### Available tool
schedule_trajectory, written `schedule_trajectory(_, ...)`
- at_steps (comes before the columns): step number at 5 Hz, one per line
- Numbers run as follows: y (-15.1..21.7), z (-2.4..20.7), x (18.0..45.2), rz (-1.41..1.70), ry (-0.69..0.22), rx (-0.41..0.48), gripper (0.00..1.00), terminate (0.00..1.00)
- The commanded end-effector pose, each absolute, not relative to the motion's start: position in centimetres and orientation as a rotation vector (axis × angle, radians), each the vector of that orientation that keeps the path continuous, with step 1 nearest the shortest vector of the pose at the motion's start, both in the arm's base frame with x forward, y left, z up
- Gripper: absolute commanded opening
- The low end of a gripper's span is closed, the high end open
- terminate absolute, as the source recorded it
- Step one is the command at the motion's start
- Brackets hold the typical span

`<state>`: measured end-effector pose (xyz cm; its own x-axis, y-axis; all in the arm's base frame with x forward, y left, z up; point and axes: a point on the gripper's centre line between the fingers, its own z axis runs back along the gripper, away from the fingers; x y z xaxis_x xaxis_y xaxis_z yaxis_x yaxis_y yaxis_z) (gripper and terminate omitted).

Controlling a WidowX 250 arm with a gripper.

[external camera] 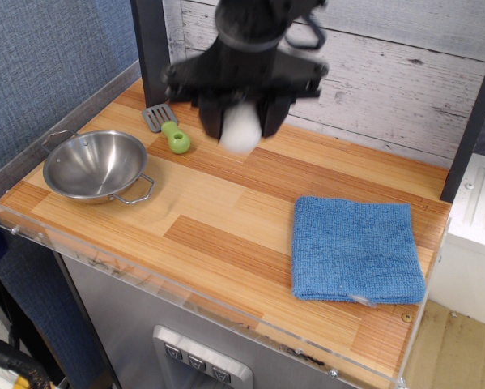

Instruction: Place the white object directly right of the green handled utensil.

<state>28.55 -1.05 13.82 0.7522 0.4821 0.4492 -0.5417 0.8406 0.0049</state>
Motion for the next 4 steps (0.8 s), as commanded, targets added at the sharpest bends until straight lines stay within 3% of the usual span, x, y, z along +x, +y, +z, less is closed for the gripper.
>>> schedule_trajectory(1,0.2,14.2,32.6,0.57,-0.457,0.154,0.0,0.0)
schedule_trajectory(4,3.1,8.8,36.3,0.596,-0.355,0.207,0.0,0.0)
